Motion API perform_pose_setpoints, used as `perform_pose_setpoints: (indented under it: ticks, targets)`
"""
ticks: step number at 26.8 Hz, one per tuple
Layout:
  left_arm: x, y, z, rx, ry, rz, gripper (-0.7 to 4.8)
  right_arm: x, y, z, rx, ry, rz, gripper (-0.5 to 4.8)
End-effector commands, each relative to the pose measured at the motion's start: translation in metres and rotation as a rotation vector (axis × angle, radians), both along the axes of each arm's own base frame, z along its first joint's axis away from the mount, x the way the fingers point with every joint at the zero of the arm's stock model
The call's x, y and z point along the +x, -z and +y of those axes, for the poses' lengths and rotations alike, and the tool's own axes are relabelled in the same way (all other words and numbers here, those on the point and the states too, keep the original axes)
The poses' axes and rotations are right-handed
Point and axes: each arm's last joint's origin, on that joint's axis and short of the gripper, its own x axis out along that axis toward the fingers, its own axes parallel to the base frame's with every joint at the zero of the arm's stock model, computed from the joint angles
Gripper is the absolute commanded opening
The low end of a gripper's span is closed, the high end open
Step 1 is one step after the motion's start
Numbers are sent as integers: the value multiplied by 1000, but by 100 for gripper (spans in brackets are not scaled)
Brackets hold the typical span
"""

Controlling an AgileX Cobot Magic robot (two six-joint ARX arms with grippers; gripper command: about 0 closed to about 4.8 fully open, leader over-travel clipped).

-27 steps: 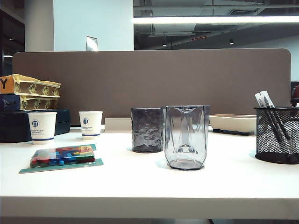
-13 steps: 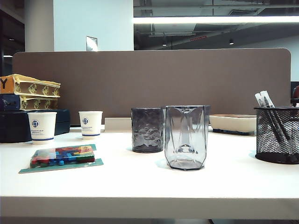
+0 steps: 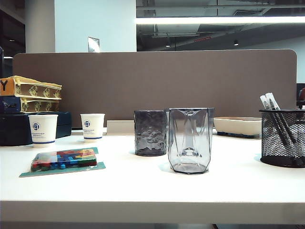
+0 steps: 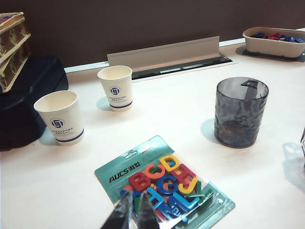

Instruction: Pick up one pen and put it in the pen container.

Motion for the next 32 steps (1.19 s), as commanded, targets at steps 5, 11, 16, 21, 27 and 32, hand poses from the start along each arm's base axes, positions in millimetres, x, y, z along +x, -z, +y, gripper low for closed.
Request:
perform_pose_setpoints:
  ticks: [5, 11, 16, 21, 27, 32]
  targets:
    - [0, -1, 0, -11, -8, -15, -6, 0, -3, 0, 3, 9, -30, -2]
    - [2, 8, -1, -30, -8, -38, -6, 1, -1, -1, -5, 22, -30, -2]
    - [2, 14, -1, -31, -4, -39, -6, 3, 11, 0, -5, 22, -7, -2]
    - [2, 16, -2, -29, 10, -34, -6, 4, 14, 0, -5, 20, -2, -2]
    - [2, 17, -2, -27, 11, -31, -6, 5, 17, 0, -20, 21, -9, -2]
    - [2, 18, -2, -19, 11, -21, -6, 6, 20, 0, -33, 21, -44, -2]
